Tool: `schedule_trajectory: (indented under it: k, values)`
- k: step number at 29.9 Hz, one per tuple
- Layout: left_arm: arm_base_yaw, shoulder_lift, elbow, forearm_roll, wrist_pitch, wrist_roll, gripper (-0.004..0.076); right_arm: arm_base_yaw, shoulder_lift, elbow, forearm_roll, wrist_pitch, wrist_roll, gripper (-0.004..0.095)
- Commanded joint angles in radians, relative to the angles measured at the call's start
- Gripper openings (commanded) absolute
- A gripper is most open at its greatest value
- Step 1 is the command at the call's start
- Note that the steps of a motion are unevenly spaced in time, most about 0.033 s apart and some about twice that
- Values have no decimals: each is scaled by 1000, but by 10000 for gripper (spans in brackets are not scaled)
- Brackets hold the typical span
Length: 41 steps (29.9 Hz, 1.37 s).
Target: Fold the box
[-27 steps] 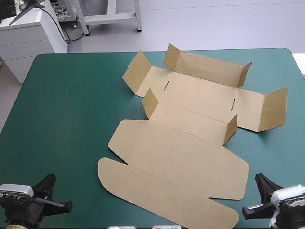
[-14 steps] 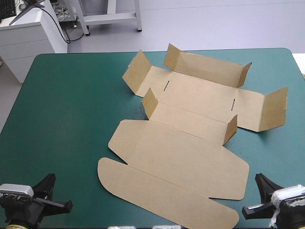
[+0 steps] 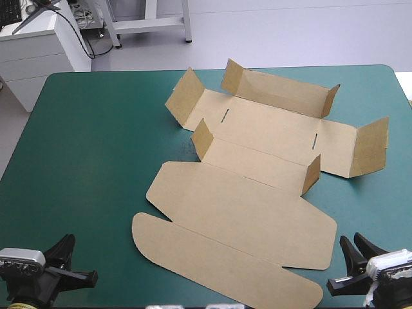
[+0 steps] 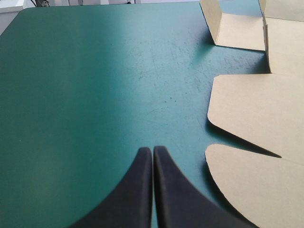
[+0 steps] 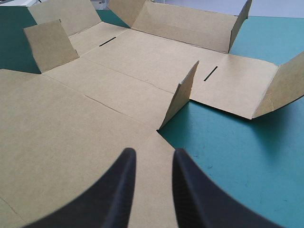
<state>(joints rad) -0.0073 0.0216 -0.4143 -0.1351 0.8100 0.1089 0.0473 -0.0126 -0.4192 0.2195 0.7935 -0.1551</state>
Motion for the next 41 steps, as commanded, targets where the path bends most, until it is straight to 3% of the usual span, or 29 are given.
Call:
schedule_trajectory:
  k: [1, 4, 7, 14, 20, 31, 41]
  values:
    - [-1, 13, -35, -14, -72, -7, -8, -5, -22, -30, 8, -74, -1, 495]
    - [-1, 13, -35, -14, -72, -7, -8, -5, -22, -30, 8, -74, -1, 652]
    - [-1, 13, -35, -14, -72, -7, -8, -5, -22, -30, 8, -74, -1, 721]
    - [-1, 13, -35, -14, -72, -7, -8, -5, -11, -30, 8, -74, 12, 725]
    - [-1, 13, -35, -14, -72, -7, -8, -5, 107, -48, 4, -112, 95, 726]
    - [-1, 13, -35, -14, -72, -7, -8, -5, 621, -320, 1, -96, 211, 725]
    - [-1, 13, -35, -14, -72, -7, -8, -5, 1150, -680, -8, 122, 244, 725]
